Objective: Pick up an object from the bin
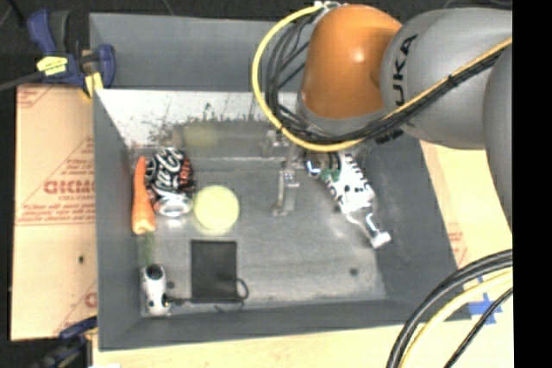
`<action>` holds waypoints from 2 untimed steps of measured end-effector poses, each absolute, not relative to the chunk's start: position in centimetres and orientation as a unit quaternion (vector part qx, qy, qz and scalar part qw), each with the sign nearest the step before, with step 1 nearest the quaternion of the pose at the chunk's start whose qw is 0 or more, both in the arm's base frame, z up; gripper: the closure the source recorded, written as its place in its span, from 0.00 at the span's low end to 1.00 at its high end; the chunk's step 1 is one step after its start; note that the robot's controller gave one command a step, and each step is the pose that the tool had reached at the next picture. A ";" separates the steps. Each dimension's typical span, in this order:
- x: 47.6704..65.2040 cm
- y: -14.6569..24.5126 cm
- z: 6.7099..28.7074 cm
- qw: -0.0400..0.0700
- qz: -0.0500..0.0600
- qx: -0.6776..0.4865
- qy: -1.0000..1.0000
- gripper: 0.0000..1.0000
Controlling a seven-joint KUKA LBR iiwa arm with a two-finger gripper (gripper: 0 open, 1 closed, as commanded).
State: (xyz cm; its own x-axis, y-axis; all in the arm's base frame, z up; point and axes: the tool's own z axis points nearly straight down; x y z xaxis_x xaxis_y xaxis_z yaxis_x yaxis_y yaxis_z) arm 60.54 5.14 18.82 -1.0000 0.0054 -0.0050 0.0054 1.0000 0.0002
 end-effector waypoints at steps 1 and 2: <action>60.6 7.2 17.1 -0.001 0.000 -0.020 1.000 0.00; 61.9 12.2 15.4 0.005 0.000 -0.039 0.999 0.00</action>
Offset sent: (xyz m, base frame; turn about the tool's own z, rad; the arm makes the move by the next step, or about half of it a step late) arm 0.0191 0.1340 -0.0602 -0.1223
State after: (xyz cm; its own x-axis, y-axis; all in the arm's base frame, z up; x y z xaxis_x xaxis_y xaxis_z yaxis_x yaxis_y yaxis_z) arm 61.91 12.21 15.40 -0.9969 -0.0774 -0.0107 -0.0774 0.9970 -0.0012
